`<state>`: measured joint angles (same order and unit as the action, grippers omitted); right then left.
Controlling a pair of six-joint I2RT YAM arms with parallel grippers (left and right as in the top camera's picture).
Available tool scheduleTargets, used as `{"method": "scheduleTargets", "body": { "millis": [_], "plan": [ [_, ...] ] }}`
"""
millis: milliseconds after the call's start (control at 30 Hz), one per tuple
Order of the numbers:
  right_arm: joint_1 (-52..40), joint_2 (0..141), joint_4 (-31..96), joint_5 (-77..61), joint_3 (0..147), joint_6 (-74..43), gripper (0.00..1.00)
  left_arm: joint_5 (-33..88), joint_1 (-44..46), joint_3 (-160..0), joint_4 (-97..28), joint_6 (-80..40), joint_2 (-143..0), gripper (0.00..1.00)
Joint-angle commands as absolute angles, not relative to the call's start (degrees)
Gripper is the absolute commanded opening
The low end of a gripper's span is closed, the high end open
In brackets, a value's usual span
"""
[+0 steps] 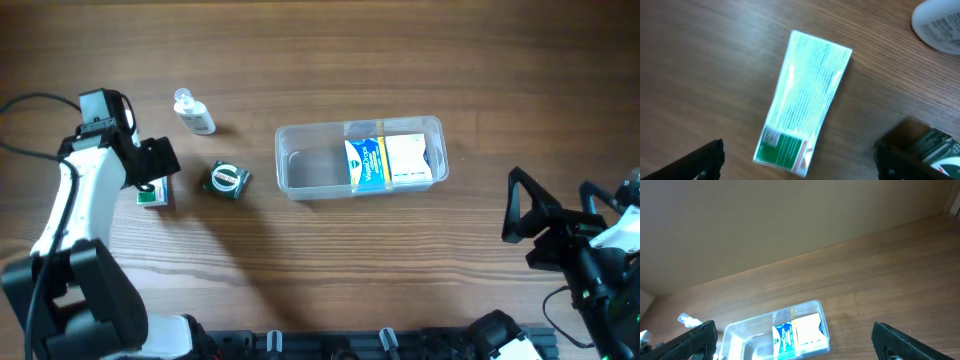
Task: Pack container
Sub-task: 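Reach the left gripper down and grasp the white-green Panadol box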
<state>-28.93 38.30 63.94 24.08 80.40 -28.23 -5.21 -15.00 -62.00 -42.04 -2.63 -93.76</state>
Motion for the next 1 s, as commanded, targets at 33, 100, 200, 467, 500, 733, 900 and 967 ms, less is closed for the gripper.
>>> {"method": "scheduleTargets", "body": {
  "millis": [33, 100, 200, 467, 500, 733, 900, 967],
  "plan": [
    [-28.7, 38.4, 63.9, 25.0, 80.6, -27.4, 1.00, -5.0, -15.4, -62.7, -38.7, 1.4, -97.0, 0.98],
    [-28.7, 38.4, 63.9, 25.0, 80.6, -27.4, 1.00, -5.0, -15.3, -62.7, -37.7, 2.9, -97.6, 0.98],
    [-28.7, 38.4, 63.9, 25.0, 80.6, -27.4, 1.00, -5.0, -15.4, -62.7, -36.6, 3.1, -98.7, 0.97],
    [-28.7, 38.4, 63.9, 25.0, 80.6, -27.4, 1.00, -3.9, -15.3, -62.7, -35.5, 3.0, -103.7, 0.94],
    [-28.7, 38.4, 63.9, 25.0, 80.6, -27.4, 1.00, -3.7, -15.4, -62.7, -35.5, 3.0, -104.1, 0.92],
    [-28.7, 38.4, 63.9, 25.0, 80.6, -27.4, 1.00, -2.3, -15.4, -62.7, -35.4, 3.0, -104.8, 0.70],
    [-28.7, 38.4, 63.9, 25.0, 80.6, -27.4, 1.00, -0.4, -15.4, -62.7, -35.7, 3.0, -104.8, 0.76],
    [-28.7, 38.4, 63.9, 25.0, 80.6, -27.4, 1.00, -0.4, -15.3, -62.5, -35.8, 2.9, -104.8, 0.77]
  ]
}}
